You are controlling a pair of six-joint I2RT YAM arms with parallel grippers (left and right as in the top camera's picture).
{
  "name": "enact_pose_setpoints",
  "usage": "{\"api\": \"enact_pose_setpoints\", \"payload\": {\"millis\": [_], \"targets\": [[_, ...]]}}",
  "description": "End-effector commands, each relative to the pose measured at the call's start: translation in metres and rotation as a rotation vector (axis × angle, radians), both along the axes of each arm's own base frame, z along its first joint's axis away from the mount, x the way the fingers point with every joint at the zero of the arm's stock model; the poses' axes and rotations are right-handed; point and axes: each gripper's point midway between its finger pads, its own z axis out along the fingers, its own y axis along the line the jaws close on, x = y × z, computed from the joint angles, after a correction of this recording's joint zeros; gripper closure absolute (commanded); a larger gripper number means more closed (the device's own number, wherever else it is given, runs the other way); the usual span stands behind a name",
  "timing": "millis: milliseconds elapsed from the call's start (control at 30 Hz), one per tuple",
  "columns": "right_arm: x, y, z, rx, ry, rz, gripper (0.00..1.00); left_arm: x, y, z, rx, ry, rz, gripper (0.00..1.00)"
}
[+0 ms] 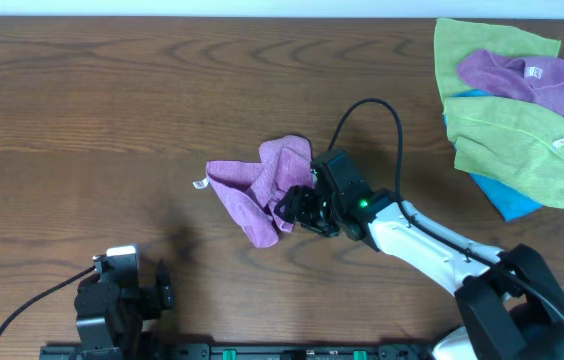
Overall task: Fold the cloth
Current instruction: 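Regrasp the purple towel edge with the right gripper and lift it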
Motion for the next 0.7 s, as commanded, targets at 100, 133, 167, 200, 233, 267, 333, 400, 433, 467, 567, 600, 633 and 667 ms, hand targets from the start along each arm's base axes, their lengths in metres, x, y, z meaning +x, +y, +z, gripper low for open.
{"api": "enact_pose_setpoints", "payload": {"millis": [100,133,167,200,233,267,333,400,433,467,567,600,633,667], "targets": [[0.0,0.002,-0.015,-0.008,0.038,-0.037,0.42,-0.001,-0.011,-0.005,-0.033,0.01,-0.058,0.05],[0.0,0.003,-0.017,-0.005,0.039,-0.035,0.42,-0.001,-0.011,-0.005,-0.033,0.011,-0.058,0.05],[0.0,0.005,-0.018,0.0,0.046,-0.032,0.42,-0.001,-0.011,-0.005,-0.033,0.01,-0.058,0.05],[-0.001,0.005,-0.02,-0.001,0.049,-0.033,0.43,-0.001,-0.011,-0.005,-0.033,0.01,-0.058,0.05],[-0.001,0.006,-0.021,-0.001,0.05,-0.03,0.43,-0.001,-0.011,-0.005,-0.033,0.011,-0.058,0.05],[-0.002,0.006,-0.021,-0.002,0.05,-0.028,0.43,-0.001,-0.011,-0.005,-0.033,0.011,-0.058,0.05],[-0.001,0.01,-0.02,0.005,0.037,-0.021,0.45,-0.001,-0.012,-0.004,-0.034,0.009,-0.058,0.05],[0.001,0.013,-0.018,0.008,0.017,-0.017,0.5,0.001,-0.015,-0.003,-0.046,0.002,-0.074,0.05],[0.002,0.015,-0.017,0.011,0.007,-0.015,0.52,0.001,-0.019,-0.003,-0.06,-0.002,-0.091,0.05],[0.002,0.016,-0.017,0.013,0.001,-0.014,0.56,0.001,-0.023,-0.002,-0.076,-0.005,-0.109,0.05],[0.004,0.017,-0.016,0.01,-0.011,-0.017,0.69,0.002,-0.035,0.0,-0.12,-0.013,-0.163,0.05],[0.005,0.016,-0.017,0.007,-0.013,-0.019,0.71,0.003,-0.037,0.001,-0.126,-0.022,-0.172,0.05],[0.006,0.015,-0.017,0.0,-0.019,-0.024,0.72,0.005,-0.04,0.004,-0.138,-0.036,-0.19,0.05],[0.006,0.015,-0.017,-0.001,-0.021,-0.022,0.71,0.005,-0.042,0.005,-0.143,-0.041,-0.197,0.05]]}}
